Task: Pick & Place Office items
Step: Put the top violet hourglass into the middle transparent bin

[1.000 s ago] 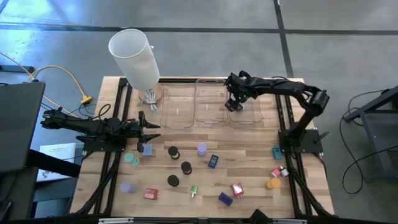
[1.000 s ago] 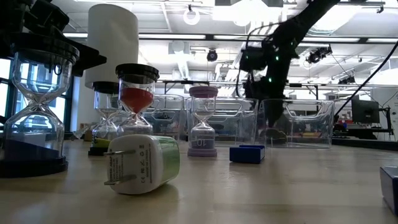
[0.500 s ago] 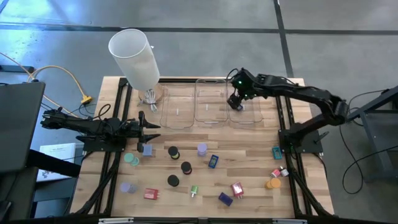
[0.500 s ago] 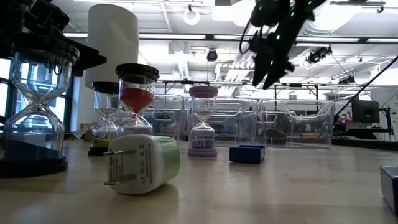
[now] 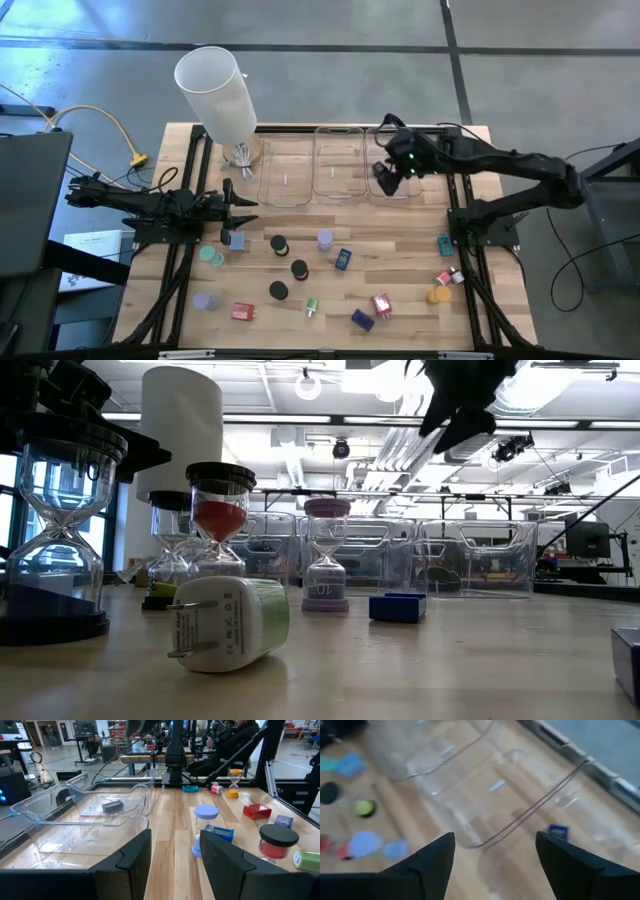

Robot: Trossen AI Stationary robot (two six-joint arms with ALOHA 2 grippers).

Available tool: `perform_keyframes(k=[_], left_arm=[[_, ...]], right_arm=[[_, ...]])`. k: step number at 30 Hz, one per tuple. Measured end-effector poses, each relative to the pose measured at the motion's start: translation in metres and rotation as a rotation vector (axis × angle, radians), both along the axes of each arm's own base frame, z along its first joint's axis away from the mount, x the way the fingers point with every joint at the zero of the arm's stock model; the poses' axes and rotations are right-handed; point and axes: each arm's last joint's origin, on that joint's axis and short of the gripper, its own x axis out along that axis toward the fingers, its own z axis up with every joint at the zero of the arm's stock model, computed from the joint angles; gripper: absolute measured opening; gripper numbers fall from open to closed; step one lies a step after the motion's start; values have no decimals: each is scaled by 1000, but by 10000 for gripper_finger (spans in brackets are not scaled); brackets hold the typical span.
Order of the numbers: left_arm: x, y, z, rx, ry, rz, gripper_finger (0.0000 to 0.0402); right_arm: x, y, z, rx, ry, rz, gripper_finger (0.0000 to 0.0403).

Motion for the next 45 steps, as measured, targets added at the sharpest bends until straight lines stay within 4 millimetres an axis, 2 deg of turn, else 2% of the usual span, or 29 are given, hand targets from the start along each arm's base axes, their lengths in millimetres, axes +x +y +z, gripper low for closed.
perform_keyframes(k=[5,13,19,25,31,38,45], left_arm=[[0,0,0,0,0,0,163],[0,0,0,0,1,0,163],[0,0,0,0,0,0,163],[0,0,0,0,0,0,163],[0,0,0,0,0,0,163],[0,0,0,0,1,1,163],[0,0,0,0,0,0,163]], right_arm=[[-2,28,5,72,-46,25,267],[-1,85,1,130,-63,55,267],[-3,128,-5,1,-127,-14,267],[4,163,-24,-201,-207,-121,267],[23,180,-48,-323,-243,-178,267],[41,187,-70,-338,-202,-177,267],[47,185,-72,-344,-224,-201,267]])
